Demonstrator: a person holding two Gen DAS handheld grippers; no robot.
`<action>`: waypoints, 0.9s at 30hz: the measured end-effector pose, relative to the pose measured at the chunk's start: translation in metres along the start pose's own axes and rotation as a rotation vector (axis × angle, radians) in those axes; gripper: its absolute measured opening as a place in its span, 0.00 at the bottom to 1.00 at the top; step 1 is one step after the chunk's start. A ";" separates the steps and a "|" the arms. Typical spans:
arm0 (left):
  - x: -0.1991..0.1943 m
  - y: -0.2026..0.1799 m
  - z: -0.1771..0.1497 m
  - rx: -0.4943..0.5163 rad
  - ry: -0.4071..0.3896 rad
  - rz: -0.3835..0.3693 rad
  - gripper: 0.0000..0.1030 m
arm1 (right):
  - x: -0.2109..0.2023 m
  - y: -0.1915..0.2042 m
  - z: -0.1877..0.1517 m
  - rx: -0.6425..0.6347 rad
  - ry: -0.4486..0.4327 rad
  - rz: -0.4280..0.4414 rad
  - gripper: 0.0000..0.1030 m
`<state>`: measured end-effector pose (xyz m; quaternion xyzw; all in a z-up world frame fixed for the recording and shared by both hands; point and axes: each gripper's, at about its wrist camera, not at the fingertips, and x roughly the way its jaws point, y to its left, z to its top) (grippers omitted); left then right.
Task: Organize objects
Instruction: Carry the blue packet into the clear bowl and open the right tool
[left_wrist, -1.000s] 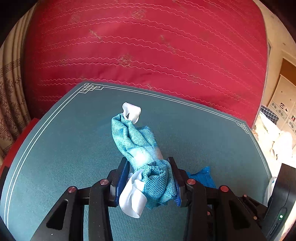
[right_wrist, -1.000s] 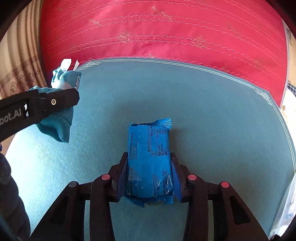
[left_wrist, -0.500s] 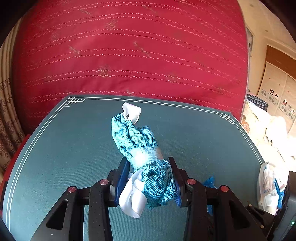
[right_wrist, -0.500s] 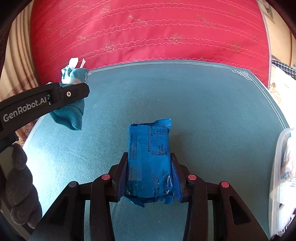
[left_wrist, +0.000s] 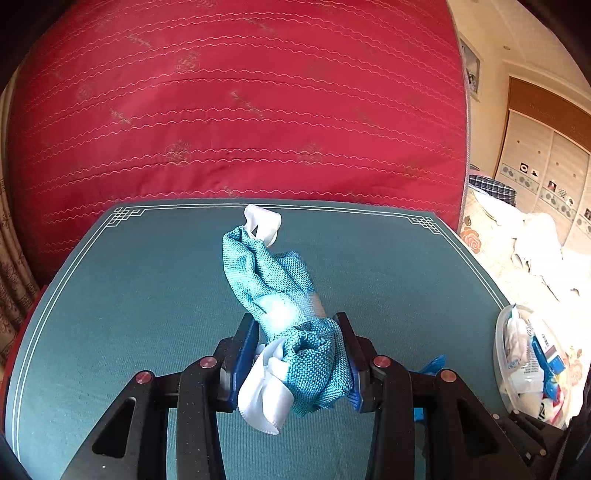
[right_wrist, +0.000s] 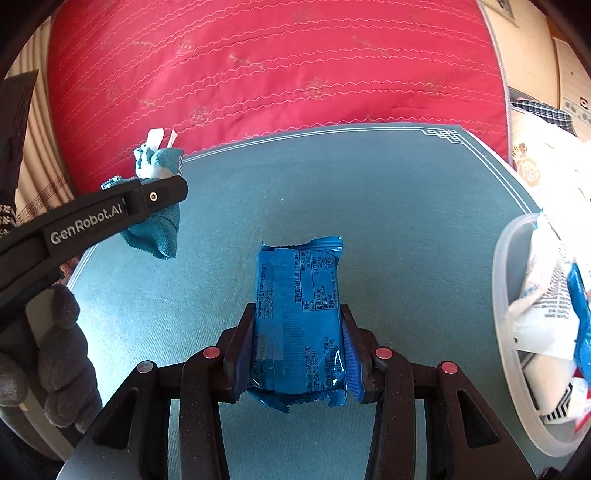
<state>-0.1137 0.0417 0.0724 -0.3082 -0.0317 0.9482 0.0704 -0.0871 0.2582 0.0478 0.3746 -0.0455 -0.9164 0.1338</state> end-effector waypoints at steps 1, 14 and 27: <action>0.000 -0.002 0.000 0.006 0.000 -0.004 0.42 | -0.003 -0.002 0.000 0.003 -0.005 -0.003 0.41; -0.004 -0.038 -0.014 0.083 0.013 -0.051 0.42 | -0.039 -0.030 -0.015 0.067 -0.045 -0.049 0.41; -0.008 -0.069 -0.025 0.147 0.026 -0.095 0.42 | -0.087 -0.078 -0.023 0.155 -0.123 -0.158 0.41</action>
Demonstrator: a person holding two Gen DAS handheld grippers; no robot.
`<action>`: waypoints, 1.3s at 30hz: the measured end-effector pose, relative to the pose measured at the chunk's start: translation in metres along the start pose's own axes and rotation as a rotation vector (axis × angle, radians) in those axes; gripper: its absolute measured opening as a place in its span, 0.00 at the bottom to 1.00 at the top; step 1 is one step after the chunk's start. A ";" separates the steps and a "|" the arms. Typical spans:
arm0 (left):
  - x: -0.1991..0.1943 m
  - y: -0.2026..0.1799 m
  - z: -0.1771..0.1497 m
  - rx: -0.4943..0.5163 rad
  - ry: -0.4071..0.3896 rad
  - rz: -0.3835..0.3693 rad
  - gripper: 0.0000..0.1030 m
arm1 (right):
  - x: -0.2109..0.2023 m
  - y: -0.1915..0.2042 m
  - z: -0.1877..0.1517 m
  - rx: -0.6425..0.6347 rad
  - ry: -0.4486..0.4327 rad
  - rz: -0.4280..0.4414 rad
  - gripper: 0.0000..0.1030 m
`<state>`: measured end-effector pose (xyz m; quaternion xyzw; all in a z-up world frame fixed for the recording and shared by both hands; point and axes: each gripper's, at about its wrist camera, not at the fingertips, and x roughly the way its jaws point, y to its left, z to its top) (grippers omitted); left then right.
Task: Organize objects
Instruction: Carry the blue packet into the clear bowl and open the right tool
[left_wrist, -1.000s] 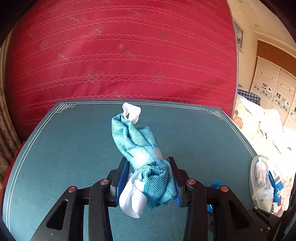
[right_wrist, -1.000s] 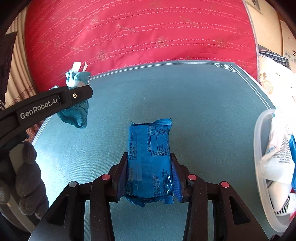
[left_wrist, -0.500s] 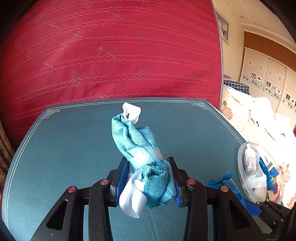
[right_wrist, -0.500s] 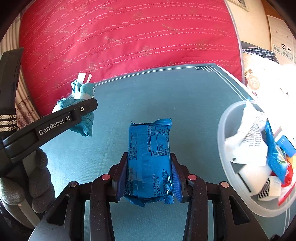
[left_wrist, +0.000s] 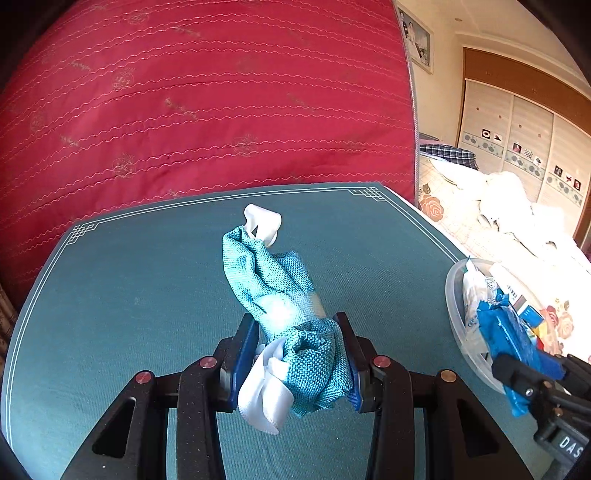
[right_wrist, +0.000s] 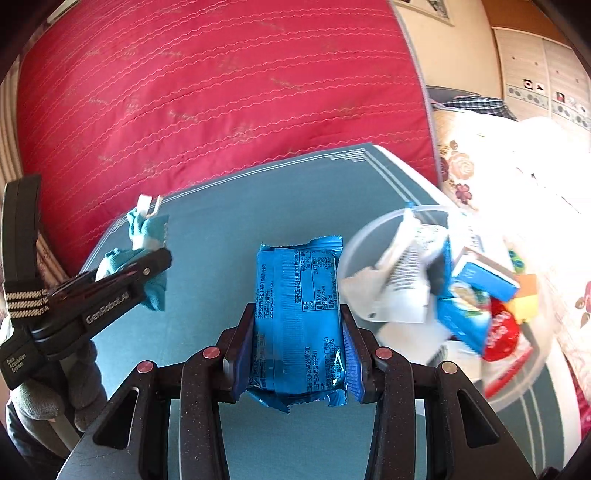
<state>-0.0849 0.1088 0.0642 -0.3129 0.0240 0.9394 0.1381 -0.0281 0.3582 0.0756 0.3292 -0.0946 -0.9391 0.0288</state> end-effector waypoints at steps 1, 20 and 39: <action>0.000 -0.002 0.000 0.005 0.001 -0.003 0.42 | -0.002 -0.006 0.001 0.009 -0.004 -0.011 0.41; 0.000 -0.035 -0.010 0.063 0.029 -0.069 0.42 | -0.033 -0.113 0.010 0.180 -0.062 -0.229 0.41; -0.003 -0.041 -0.012 0.073 0.029 -0.089 0.43 | -0.011 -0.126 0.000 0.246 0.006 -0.279 0.42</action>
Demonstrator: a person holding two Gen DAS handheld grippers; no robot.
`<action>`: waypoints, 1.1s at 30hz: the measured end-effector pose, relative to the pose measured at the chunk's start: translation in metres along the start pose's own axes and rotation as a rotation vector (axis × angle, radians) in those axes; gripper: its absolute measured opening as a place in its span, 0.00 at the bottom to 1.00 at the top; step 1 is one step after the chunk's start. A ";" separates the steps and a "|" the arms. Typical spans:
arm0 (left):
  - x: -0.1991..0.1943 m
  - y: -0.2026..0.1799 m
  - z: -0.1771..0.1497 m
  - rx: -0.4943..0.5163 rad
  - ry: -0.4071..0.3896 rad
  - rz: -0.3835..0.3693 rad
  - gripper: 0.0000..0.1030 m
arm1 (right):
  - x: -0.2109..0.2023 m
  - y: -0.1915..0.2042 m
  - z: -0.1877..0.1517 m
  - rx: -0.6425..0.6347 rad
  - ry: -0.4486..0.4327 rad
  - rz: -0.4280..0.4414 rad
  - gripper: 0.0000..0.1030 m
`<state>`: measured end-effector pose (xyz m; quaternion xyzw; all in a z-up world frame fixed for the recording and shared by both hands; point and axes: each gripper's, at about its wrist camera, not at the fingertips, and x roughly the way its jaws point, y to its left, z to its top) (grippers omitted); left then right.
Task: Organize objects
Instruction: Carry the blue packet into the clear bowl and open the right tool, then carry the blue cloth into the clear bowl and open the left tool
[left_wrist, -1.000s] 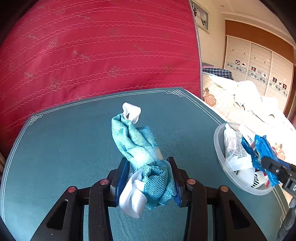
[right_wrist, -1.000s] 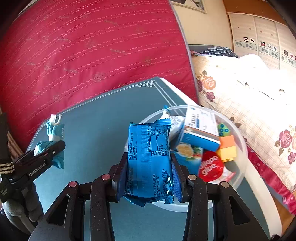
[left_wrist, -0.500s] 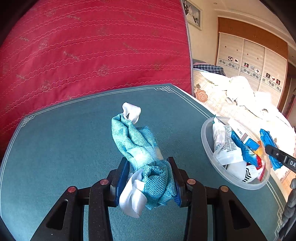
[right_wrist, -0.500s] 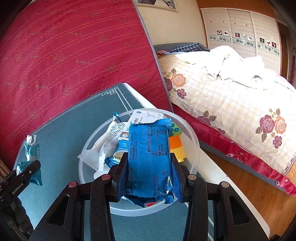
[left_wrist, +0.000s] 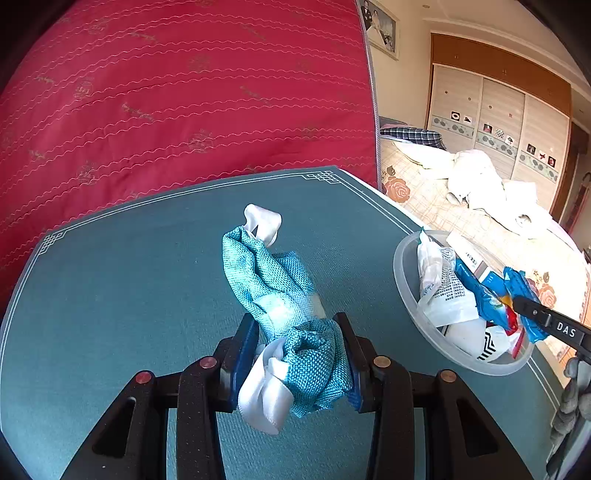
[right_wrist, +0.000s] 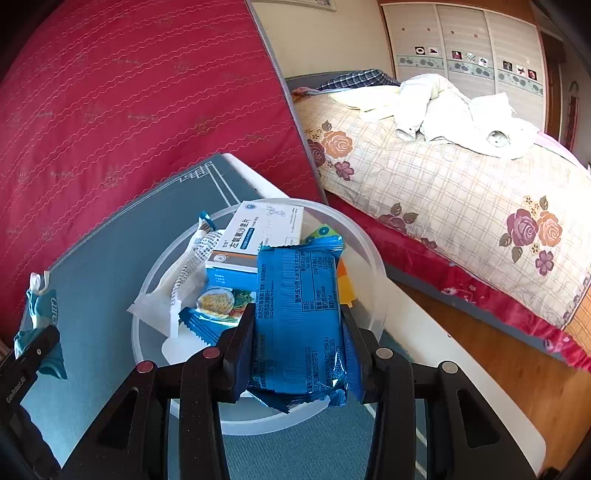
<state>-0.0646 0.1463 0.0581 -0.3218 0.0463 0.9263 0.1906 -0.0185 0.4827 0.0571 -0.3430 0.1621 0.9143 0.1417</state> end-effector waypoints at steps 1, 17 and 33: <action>0.000 0.000 0.000 0.001 0.000 0.000 0.43 | 0.002 0.002 -0.001 -0.003 0.009 0.010 0.42; -0.002 -0.005 -0.003 0.011 0.001 -0.003 0.43 | -0.011 0.007 -0.003 -0.043 -0.034 0.021 0.57; 0.000 -0.030 -0.006 0.049 0.037 -0.052 0.43 | -0.036 -0.016 -0.006 -0.046 -0.087 0.004 0.61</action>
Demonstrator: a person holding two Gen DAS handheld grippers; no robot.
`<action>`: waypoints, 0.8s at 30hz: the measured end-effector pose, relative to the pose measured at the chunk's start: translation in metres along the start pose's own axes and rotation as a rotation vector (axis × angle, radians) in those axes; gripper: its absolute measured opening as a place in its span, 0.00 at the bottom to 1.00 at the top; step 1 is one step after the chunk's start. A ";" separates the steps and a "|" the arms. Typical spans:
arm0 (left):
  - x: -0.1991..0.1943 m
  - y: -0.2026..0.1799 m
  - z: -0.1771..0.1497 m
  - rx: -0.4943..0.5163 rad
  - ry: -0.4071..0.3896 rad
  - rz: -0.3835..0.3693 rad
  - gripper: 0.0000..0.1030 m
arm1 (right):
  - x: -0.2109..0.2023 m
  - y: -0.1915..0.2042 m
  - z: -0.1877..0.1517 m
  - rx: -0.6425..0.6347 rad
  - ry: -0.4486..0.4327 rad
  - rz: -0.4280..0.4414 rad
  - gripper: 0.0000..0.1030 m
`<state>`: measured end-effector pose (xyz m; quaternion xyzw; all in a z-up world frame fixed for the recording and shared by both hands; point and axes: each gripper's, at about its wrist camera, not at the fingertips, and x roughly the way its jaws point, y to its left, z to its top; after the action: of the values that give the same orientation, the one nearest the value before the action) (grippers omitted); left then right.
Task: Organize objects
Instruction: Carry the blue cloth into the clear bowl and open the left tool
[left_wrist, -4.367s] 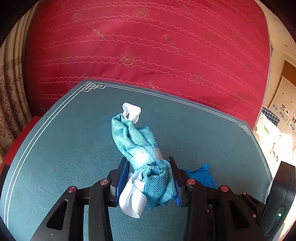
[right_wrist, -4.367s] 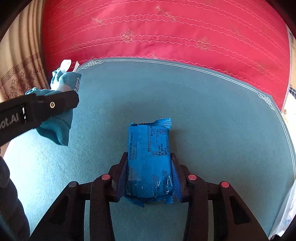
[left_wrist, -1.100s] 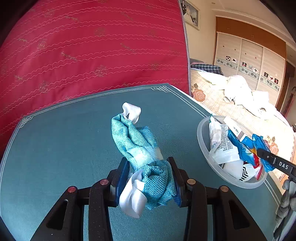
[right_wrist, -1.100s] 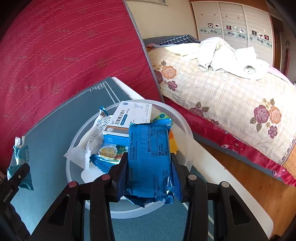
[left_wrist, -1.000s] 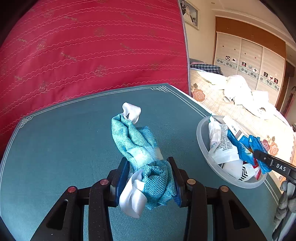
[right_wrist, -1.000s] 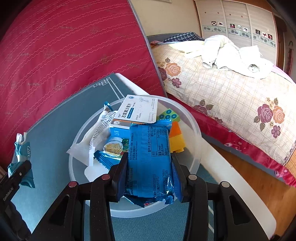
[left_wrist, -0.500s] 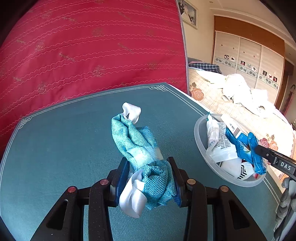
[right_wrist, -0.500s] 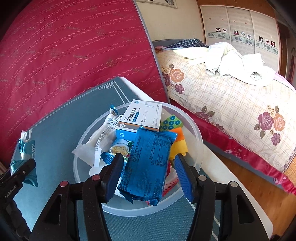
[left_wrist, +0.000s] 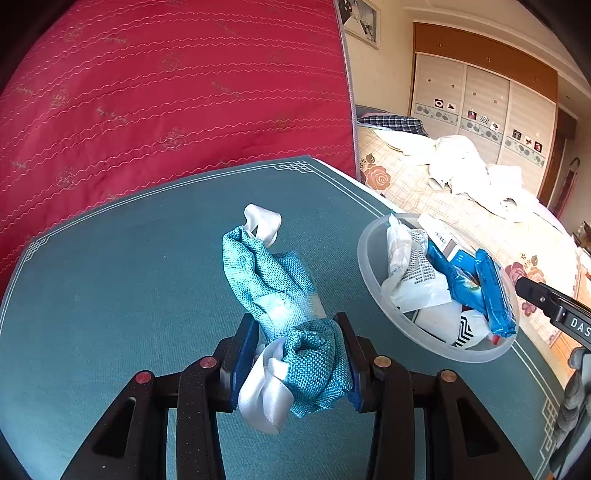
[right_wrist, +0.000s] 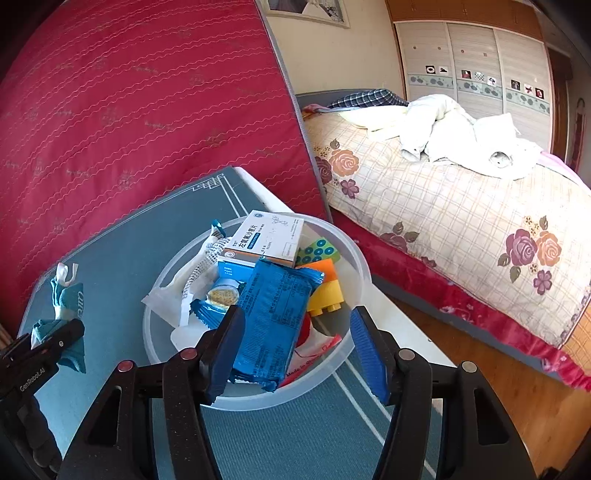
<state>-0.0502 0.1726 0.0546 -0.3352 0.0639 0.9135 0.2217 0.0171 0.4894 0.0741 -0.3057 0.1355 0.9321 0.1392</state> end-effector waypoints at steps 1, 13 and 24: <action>0.001 -0.003 0.000 0.002 0.005 -0.010 0.43 | -0.002 -0.002 0.000 0.000 -0.003 -0.002 0.61; 0.011 -0.052 0.020 0.051 0.036 -0.175 0.43 | -0.006 -0.022 -0.005 -0.018 -0.008 0.014 0.62; 0.040 -0.080 0.031 0.038 0.098 -0.293 0.43 | -0.002 -0.041 -0.004 0.008 -0.007 0.029 0.62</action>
<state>-0.0597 0.2674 0.0556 -0.3810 0.0424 0.8524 0.3555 0.0355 0.5255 0.0653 -0.2998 0.1432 0.9346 0.1272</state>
